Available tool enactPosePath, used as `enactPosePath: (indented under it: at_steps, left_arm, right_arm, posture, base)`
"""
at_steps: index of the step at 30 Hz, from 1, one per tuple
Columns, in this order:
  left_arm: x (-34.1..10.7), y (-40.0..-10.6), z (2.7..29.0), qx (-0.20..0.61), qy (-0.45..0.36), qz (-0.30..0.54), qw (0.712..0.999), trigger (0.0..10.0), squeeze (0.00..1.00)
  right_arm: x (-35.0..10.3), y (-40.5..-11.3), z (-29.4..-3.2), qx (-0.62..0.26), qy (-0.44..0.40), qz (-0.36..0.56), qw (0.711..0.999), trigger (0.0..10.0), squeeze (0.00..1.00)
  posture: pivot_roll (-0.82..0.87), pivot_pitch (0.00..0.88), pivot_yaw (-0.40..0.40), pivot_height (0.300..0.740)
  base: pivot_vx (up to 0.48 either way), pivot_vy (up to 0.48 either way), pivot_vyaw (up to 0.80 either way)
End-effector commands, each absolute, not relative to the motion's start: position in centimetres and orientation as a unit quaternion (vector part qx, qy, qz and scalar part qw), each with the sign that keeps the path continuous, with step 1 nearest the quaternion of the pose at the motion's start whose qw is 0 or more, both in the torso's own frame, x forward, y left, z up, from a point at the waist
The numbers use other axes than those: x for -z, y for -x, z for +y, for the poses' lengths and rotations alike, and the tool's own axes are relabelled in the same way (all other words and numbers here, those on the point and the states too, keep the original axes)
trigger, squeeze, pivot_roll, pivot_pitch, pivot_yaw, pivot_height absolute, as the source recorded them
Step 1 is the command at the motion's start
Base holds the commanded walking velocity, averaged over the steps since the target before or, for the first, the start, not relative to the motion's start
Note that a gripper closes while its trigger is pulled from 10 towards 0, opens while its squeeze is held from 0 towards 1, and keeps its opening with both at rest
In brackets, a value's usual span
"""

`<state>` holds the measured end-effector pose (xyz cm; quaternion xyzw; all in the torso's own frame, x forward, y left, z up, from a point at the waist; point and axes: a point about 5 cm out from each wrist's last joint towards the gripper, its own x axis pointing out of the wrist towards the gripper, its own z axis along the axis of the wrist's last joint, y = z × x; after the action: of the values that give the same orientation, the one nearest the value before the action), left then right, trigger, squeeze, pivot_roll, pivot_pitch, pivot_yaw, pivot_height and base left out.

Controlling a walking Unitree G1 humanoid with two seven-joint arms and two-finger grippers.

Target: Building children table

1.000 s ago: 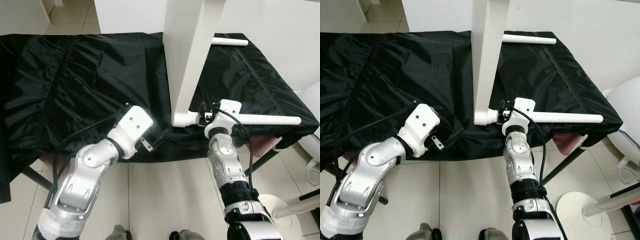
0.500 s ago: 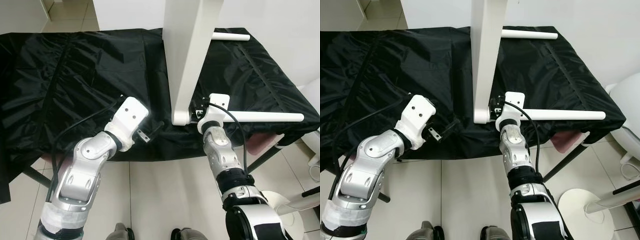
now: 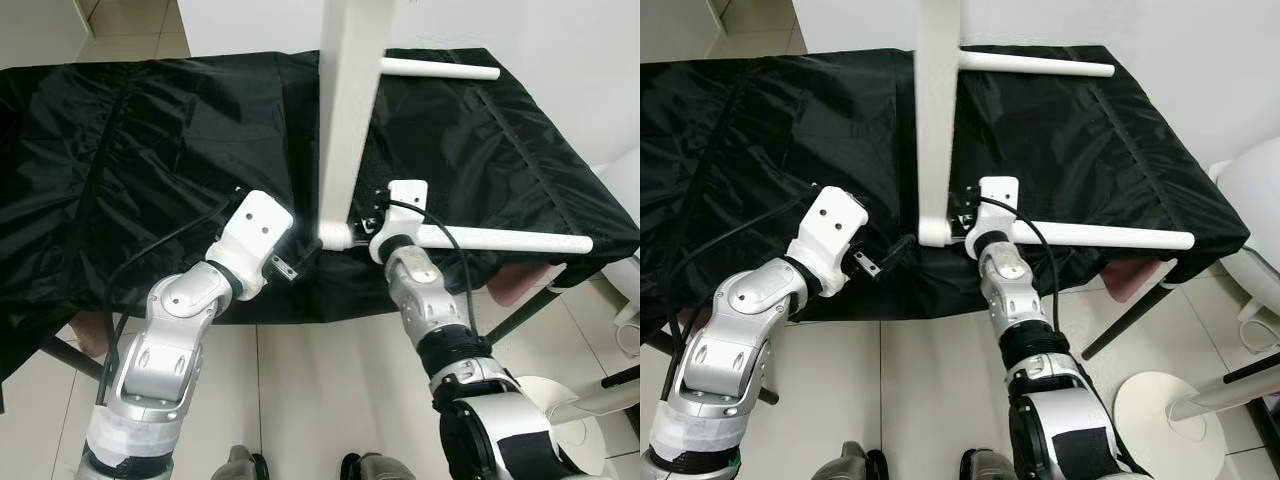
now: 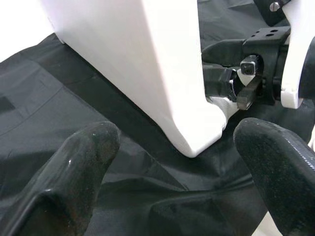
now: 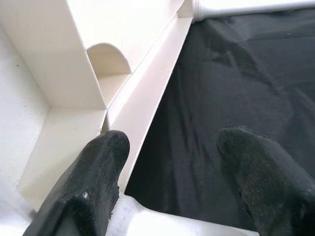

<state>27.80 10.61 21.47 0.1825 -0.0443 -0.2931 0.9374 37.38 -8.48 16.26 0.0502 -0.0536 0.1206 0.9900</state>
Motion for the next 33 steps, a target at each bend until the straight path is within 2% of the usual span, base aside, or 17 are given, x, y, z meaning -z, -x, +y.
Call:
enactPosePath:
  at_steps: [1,9,14,26,33]
  left_arm:
    - [-21.9,-28.1,11.4,0.206,-0.180,-0.060,0.960,10.0,0.00]
    - [-21.9,-28.0,11.3,0.204,-0.177,-0.062,0.961,10.0,0.00]
    - [-21.9,-27.9,11.2,0.202,-0.176,-0.063,0.961,10.0,0.00]
    - [-21.7,-27.7,10.6,0.205,-0.168,-0.060,0.962,10.0,0.00]
    - [-21.6,-27.7,9.9,0.213,-0.159,-0.061,0.962,10.0,0.00]
  right_arm:
    - [-15.3,-37.0,-6.9,-0.152,-0.053,-0.030,0.987,10.0,0.00]
    - [-15.3,-36.8,-5.6,-0.175,-0.058,-0.032,0.982,10.0,0.00]
    - [-15.1,-36.7,-5.7,-0.175,-0.059,-0.031,0.982,10.0,0.00]
    - [-15.4,-35.7,-9.2,-0.110,-0.052,-0.103,0.987,10.0,0.00]
    - [-16.4,-34.5,-11.8,-0.035,-0.033,-0.166,0.985,10.0,0.00]
  posture:
    - [-0.01,0.150,0.021,0.740]
    - [-0.01,0.142,0.013,0.740]
    - [-0.01,0.144,0.011,0.740]
    - [-0.02,0.145,0.011,0.740]
    - [-0.03,0.136,0.011,0.740]
  base:
    - [0.000,0.000,0.00]
    - [0.000,0.000,0.00]
    - [0.000,0.000,0.00]
    - [0.000,0.000,0.00]
    - [0.000,0.000,0.00]
